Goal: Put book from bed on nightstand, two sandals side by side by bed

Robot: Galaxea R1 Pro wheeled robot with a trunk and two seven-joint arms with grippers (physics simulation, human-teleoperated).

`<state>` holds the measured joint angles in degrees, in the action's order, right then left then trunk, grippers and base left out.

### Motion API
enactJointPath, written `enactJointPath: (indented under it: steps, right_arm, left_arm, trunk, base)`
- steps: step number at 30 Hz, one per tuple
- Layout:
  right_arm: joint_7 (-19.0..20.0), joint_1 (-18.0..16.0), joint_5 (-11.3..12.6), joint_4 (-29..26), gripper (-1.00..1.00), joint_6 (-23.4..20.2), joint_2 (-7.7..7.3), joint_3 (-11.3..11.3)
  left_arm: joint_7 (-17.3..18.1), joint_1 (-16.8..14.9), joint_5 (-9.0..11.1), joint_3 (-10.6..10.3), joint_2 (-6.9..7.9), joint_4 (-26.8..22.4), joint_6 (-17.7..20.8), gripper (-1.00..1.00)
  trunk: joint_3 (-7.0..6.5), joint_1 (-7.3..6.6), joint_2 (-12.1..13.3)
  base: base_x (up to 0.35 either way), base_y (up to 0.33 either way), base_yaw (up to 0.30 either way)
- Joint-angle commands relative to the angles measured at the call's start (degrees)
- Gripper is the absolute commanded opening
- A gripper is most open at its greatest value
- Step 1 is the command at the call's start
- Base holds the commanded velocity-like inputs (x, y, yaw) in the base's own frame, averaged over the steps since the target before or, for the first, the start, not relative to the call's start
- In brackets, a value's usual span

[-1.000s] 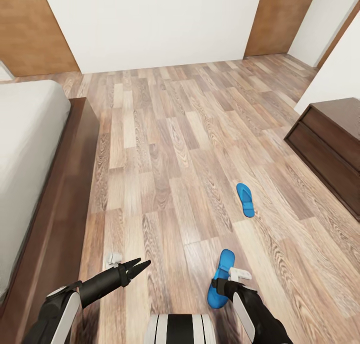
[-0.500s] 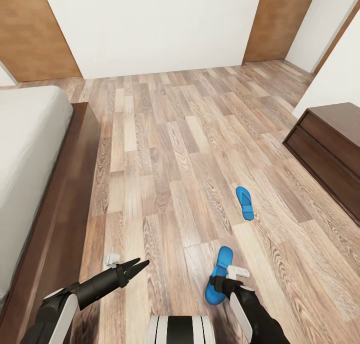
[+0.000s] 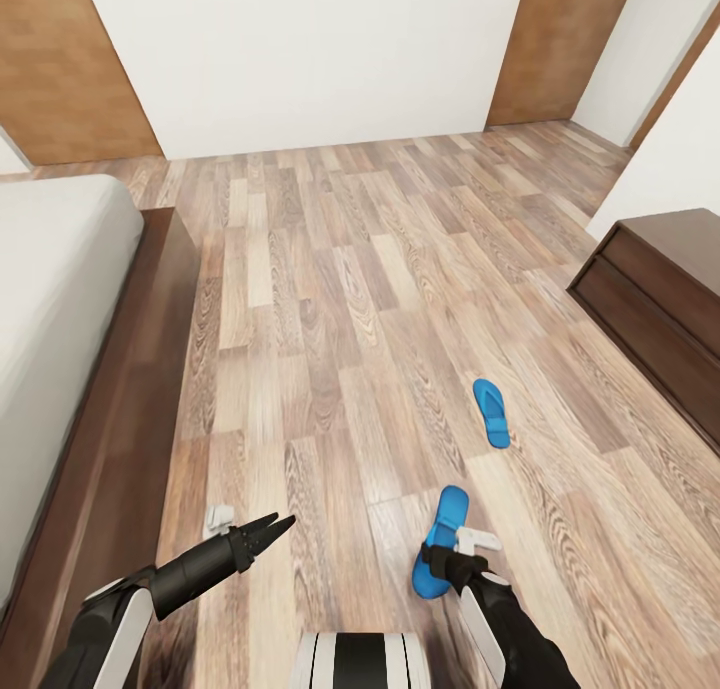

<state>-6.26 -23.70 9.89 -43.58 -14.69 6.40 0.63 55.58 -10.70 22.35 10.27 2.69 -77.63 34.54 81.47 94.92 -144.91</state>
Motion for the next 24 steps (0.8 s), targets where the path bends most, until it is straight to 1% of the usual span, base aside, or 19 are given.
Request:
enactJointPath:
  steps: [1, 14, 15, 24]
  right_arm:
    - [-0.2, 0.0, 0.6, -0.1, -1.00, 0.1, 0.03, 0.1]
    - [-0.2, 0.0, 0.6, -0.1, -1.00, 4.1, 0.02, 0.1]
    - [-0.2, 0.0, 0.6, -0.1, -1.00, 15.2, 0.02, 0.1]
    - [-0.2, 0.0, 0.6, -0.1, -1.00, 15.2, 0.02, 0.1]
  left_arm:
    - [0.1, 0.0, 0.3, 0.0, 0.00, 0.0, 0.4, 1.00]
    - [0.1, 0.0, 0.3, 0.0, 0.00, 0.0, 0.4, 1.00]
    - [0.1, 0.0, 0.3, 0.0, -0.02, 0.0, 0.4, 1.00]
    - [0.1, 0.0, 0.3, 0.0, -0.04, 0.0, 0.4, 1.00]
  trunk:
    - [0.04, 0.00, 0.0]
    - [0.04, 0.00, 0.0]
    - [0.04, 0.00, 0.0]
    - [0.04, 0.00, 0.0]
  base:
    - [0.041, 0.000, 0.000]
    - [0.008, 0.000, 0.000]
    - [0.000, 0.000, 0.000]
    - [0.000, 0.000, 0.000]
